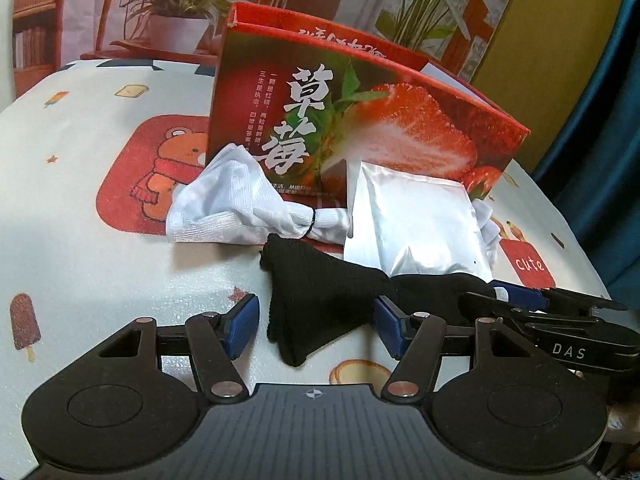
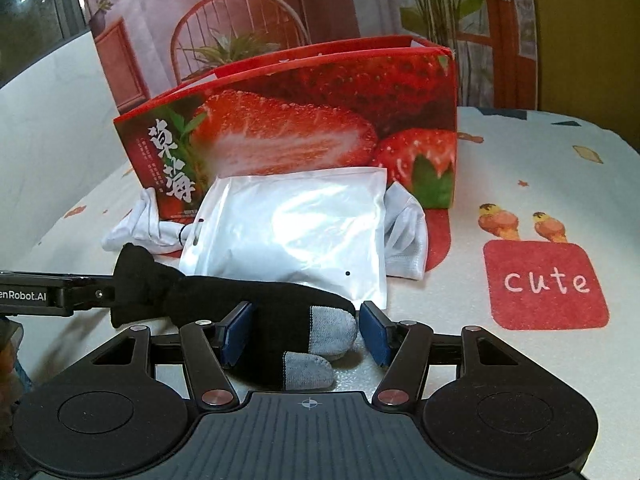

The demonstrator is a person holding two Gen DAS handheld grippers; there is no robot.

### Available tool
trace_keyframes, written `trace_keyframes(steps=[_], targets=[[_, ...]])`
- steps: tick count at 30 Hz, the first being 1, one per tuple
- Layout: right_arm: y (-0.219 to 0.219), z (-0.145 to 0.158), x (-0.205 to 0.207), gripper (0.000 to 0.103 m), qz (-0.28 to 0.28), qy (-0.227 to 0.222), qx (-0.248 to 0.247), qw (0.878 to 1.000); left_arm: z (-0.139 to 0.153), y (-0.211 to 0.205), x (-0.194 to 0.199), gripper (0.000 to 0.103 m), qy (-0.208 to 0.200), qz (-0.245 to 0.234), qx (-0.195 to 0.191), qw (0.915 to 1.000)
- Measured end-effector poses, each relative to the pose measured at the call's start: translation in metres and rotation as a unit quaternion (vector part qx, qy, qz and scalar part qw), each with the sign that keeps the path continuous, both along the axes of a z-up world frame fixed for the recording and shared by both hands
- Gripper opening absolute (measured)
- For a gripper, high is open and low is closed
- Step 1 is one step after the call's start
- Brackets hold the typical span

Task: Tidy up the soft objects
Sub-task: 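Move the left tool down and close it on the black glove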

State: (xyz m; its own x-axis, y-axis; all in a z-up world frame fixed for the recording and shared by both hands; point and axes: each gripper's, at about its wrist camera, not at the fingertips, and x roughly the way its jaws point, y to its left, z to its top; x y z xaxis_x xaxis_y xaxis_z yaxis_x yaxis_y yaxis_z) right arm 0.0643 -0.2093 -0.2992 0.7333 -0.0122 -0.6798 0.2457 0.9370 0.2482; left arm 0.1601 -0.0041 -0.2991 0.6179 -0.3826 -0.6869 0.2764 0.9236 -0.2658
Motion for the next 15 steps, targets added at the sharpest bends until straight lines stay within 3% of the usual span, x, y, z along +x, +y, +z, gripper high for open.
trace_keyframes(steps=[6,15], targets=[[0.0014,0.0002,-0.0008,0.057,0.005,0.001,0.003,1.000,-0.0014,-0.0035,-0.0012,0.034,-0.003,-0.002,0.020,0.9998],[0.0026,0.0017,-0.0014,0.056,0.009,0.004,0.005,1.000,-0.0005,0.0022,-0.0016,0.027,-0.001,0.000,0.020,0.9998]])
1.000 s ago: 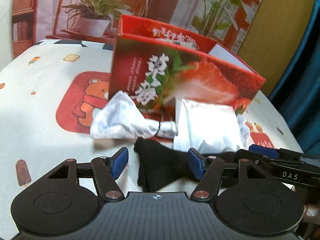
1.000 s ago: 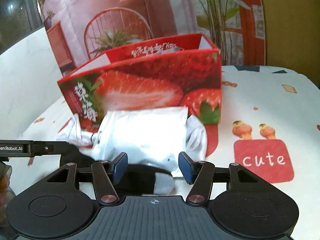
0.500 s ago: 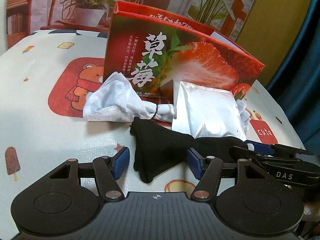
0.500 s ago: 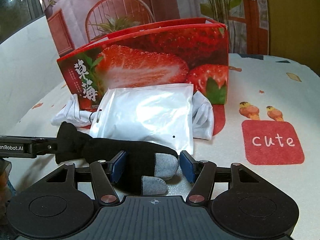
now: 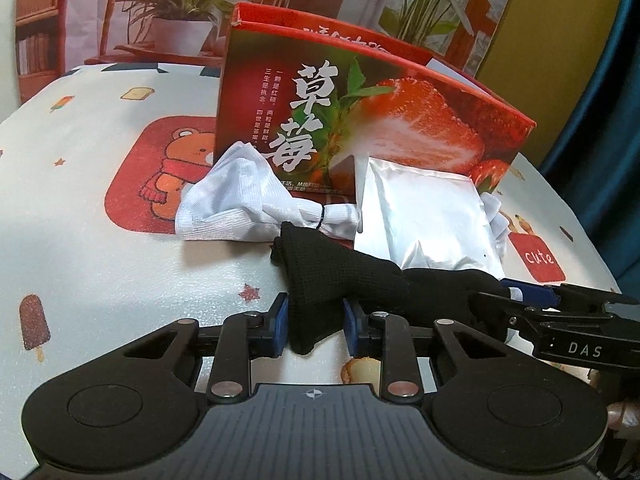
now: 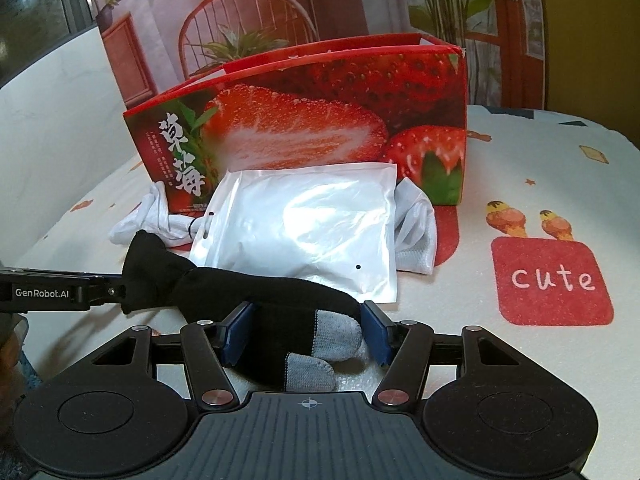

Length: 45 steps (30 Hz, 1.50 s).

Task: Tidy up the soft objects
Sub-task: 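Move the left tool down and close it on the black glove, then lift the black glove into the red box and open the left gripper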

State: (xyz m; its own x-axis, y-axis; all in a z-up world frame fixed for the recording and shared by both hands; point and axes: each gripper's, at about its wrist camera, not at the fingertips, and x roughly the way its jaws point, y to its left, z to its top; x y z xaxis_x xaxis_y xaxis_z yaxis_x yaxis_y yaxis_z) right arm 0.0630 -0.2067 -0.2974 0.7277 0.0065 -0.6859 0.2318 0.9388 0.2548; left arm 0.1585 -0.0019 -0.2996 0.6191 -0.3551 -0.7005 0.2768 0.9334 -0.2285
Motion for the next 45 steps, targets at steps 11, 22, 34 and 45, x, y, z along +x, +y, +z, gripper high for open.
trace_keyframes(steps=[11,22,34,45], targets=[[0.004,0.008,-0.008,0.060,0.001,-0.003,-0.003,1.000,0.001,-0.002,-0.004,0.018,-0.003,-0.001,0.018,0.9998],[0.008,-0.002,-0.006,0.062,0.014,-0.008,-0.021,1.000,0.002,-0.001,-0.005,0.018,0.000,-0.002,0.018,0.9998],[0.012,0.005,-0.007,0.011,0.031,-0.010,0.007,0.999,0.003,0.001,-0.006,0.017,0.001,-0.001,0.015,0.9999],[0.002,0.047,-0.016,0.011,0.019,-0.094,0.012,0.995,0.054,0.005,-0.023,0.014,-0.099,-0.010,0.002,0.9951]])
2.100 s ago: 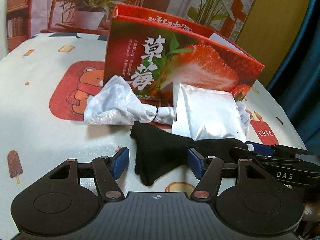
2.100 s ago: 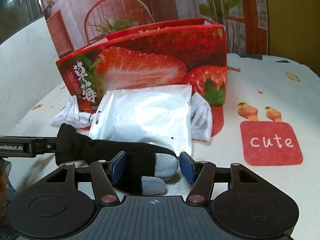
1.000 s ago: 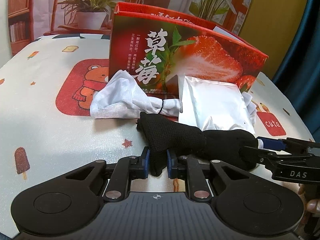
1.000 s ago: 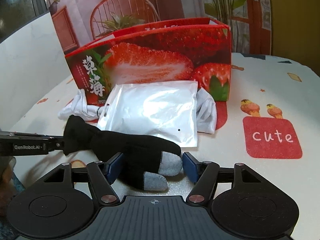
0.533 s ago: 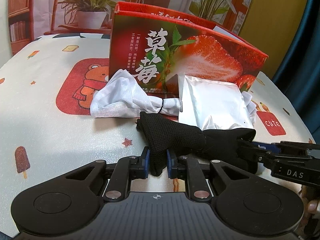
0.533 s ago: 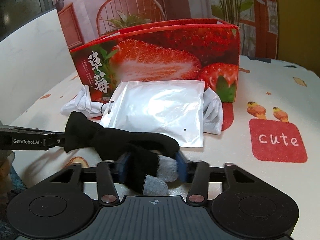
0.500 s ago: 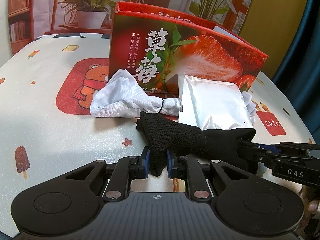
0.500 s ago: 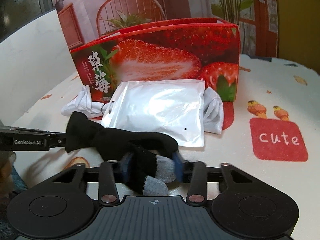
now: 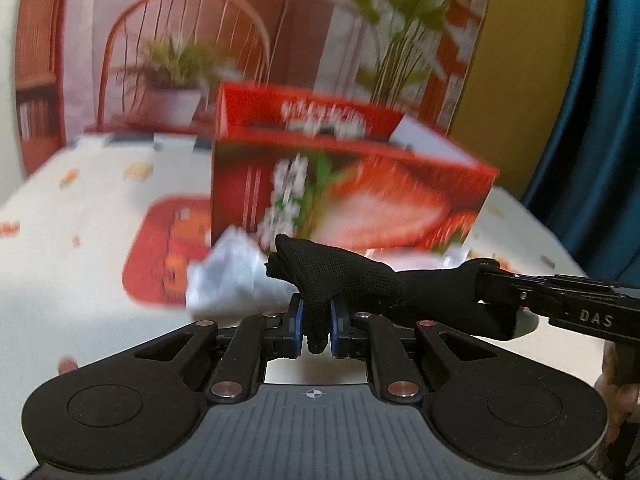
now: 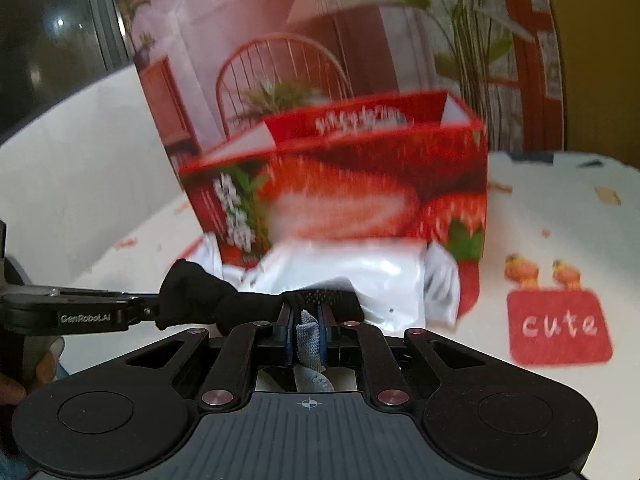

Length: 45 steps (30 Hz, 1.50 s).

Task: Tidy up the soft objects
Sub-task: 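Lift the black glove into the red box and open the left gripper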

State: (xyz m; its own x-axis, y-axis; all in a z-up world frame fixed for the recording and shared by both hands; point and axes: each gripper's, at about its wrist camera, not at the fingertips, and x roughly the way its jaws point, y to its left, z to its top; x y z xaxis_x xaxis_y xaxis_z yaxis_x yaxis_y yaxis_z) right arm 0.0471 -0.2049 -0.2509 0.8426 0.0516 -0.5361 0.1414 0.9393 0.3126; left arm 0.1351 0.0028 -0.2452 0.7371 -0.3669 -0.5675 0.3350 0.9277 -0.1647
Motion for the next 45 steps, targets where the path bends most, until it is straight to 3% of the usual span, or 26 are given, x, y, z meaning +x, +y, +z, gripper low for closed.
trace_keyframes(steps=[5,10,16,20,29,35,38,40,45], targets=[[-0.010,0.029,0.006,0.011,-0.005,-0.042,-0.008,0.999,0.030,-0.004,0.000,0.014,-0.043,-0.008,-0.003,0.9990],[-0.020,0.050,0.016,0.011,-0.009,-0.064,-0.013,0.998,0.042,-0.007,0.004,0.014,-0.036,-0.014,-0.011,0.9992],[-0.024,0.051,0.017,0.011,-0.013,-0.061,-0.001,0.998,0.040,-0.004,0.001,0.014,-0.030,-0.019,-0.013,0.9993],[-0.024,0.055,0.020,0.011,-0.013,-0.067,0.001,0.998,0.055,-0.003,0.007,0.014,-0.061,-0.016,-0.014,0.9979],[-0.042,0.096,0.054,0.011,-0.008,-0.112,-0.029,0.993,0.092,-0.014,0.048,0.014,-0.101,-0.012,-0.025,0.9944],[-0.058,0.106,0.103,0.011,-0.004,-0.099,-0.058,0.993,0.094,-0.023,0.100,0.014,-0.064,-0.010,-0.025,0.9976],[-0.067,0.097,0.126,0.011,-0.007,-0.074,-0.055,0.996,0.084,-0.026,0.128,0.014,-0.003,-0.010,-0.020,0.9998],[-0.076,0.085,0.142,0.011,-0.007,-0.043,-0.023,0.999,0.075,-0.028,0.143,0.014,0.032,-0.007,-0.020,0.9992],[-0.090,0.054,0.165,0.011,-0.018,0.031,0.030,0.999,0.057,-0.030,0.154,0.014,0.075,-0.020,0.000,0.9970]])
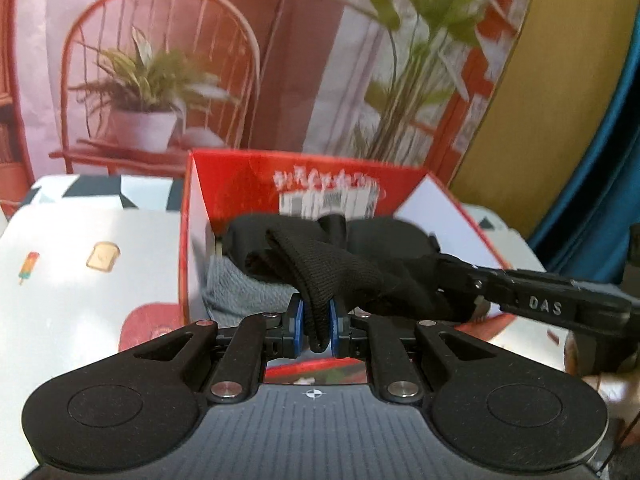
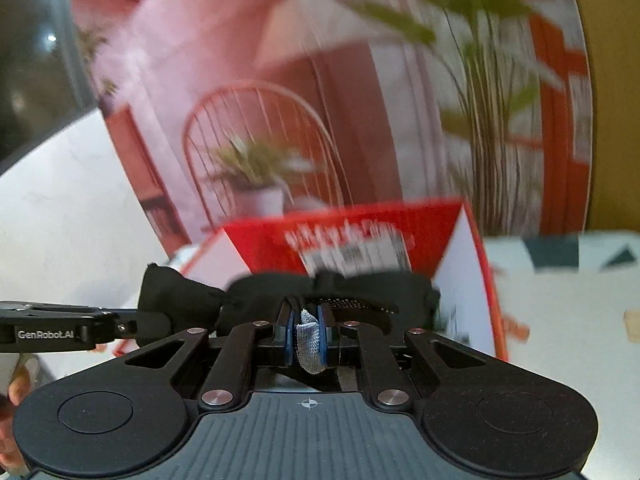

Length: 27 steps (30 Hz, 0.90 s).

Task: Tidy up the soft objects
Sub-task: 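Lift the black glove into the red box and open the left gripper, then move the left tool back down toward the white packet beside the box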

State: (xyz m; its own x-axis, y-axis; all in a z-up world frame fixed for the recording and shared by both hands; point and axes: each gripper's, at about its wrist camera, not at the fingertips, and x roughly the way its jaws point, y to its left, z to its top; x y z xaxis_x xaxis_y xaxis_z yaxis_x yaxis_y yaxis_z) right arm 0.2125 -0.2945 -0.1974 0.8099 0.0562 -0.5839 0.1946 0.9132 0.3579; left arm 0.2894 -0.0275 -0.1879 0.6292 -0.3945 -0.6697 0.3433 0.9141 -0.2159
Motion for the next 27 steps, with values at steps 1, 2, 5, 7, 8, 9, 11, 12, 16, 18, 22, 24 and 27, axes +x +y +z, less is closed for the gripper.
trace_keyframes(steps=[1,2,5,7,8,9,11,12,16,18,22,24,27], targets=[[-0.002,-0.004,0.001,0.011,-0.002,0.009,0.008,1.000,-0.002,0.000,0.000,0.014,0.004,-0.004,0.002,1.0000],[-0.002,-0.009,0.001,0.011,-0.004,0.015,0.014,1.000,-0.004,0.001,0.001,0.015,0.006,-0.005,0.003,1.0000],[-0.004,-0.019,0.003,0.012,-0.005,0.039,0.022,0.999,-0.005,0.004,0.004,0.016,0.012,0.000,-0.002,0.9999],[-0.005,-0.021,0.004,0.015,-0.007,0.042,0.023,0.999,-0.004,0.006,0.004,0.031,0.010,0.003,-0.001,0.9999],[-0.006,-0.021,0.004,0.017,-0.008,0.042,0.024,0.999,-0.002,0.006,0.002,0.049,0.007,0.003,-0.001,1.0000],[-0.007,-0.020,0.003,0.020,-0.010,0.042,0.024,0.999,0.000,0.006,0.001,0.059,0.002,0.003,-0.005,1.0000],[-0.008,-0.018,0.000,0.024,-0.013,0.036,0.021,0.999,0.005,0.006,-0.002,0.060,-0.008,0.000,-0.009,0.9999],[-0.008,-0.016,-0.003,0.024,-0.012,0.030,0.014,0.999,0.007,0.006,-0.004,0.061,-0.012,0.001,-0.009,0.9999],[-0.002,-0.007,-0.017,0.029,-0.011,0.011,-0.028,1.000,0.014,0.006,-0.019,0.063,-0.039,0.011,-0.001,0.9992],[0.000,-0.002,-0.027,0.032,-0.009,-0.007,-0.039,0.999,0.017,0.005,-0.029,0.063,-0.054,0.007,0.003,0.9985],[0.008,0.006,-0.055,0.036,-0.003,-0.045,-0.074,0.996,0.015,0.008,-0.055,0.063,-0.083,0.008,0.003,0.9965],[0.012,0.006,-0.070,0.038,-0.003,-0.057,-0.086,0.995,0.011,0.012,-0.069,0.063,-0.093,0.015,0.003,0.9956],[0.016,0.002,-0.096,0.041,-0.011,-0.068,-0.091,0.993,-0.001,0.022,-0.091,0.063,-0.100,0.029,-0.011,0.9945]])
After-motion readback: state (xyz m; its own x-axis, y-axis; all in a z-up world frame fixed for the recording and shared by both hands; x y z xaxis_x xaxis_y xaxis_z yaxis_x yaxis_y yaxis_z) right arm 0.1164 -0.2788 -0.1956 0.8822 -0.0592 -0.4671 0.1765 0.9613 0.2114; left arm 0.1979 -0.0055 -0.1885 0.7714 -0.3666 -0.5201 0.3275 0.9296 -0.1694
